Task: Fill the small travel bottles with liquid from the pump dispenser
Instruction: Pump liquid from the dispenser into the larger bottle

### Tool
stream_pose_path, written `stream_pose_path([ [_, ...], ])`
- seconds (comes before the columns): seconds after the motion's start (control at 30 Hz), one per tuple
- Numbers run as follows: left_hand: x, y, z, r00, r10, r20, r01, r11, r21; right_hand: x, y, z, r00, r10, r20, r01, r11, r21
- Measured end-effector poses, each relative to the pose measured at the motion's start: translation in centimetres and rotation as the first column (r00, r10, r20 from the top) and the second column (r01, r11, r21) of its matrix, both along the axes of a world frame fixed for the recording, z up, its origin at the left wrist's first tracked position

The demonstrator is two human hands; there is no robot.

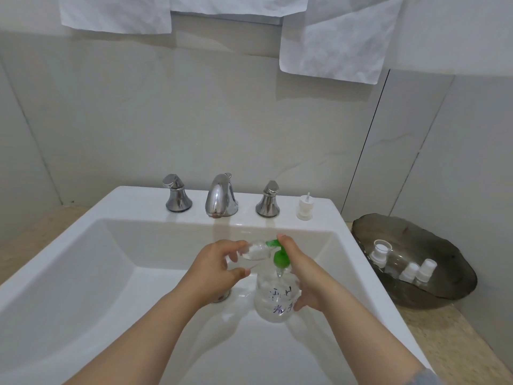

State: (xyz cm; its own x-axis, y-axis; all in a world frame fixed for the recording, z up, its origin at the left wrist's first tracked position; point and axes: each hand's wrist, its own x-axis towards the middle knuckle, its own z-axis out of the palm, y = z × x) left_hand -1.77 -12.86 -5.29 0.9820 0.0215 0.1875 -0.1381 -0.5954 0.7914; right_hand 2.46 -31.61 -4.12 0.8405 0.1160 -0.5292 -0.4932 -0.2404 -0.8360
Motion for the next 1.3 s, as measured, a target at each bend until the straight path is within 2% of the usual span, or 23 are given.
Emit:
stream_pose_path([
  [0.3,0.08,-0.03,0.13,1.000,0.006,0.002,-0.006,1.000,-0.002,0.13,0.16,0.04,1.000,-0.015,-0.024,0.015,1.000,0.002],
  [0.8,-0.20,-0.15,-0.32,1.000,-0.007,-0.021,0.008,0.999,0.044,-0.43,0.30,0.54,0.999,-0.008,0.039,0.010,0.999,-0.049],
  [1.3,-0.36,-0.18,0.01,0.999,0.000,-0.038,0.000,1.000,0.005,-0.28,0.18,-0.14,0.999,-0.013,0.037,0.014,0.999,-0.030],
])
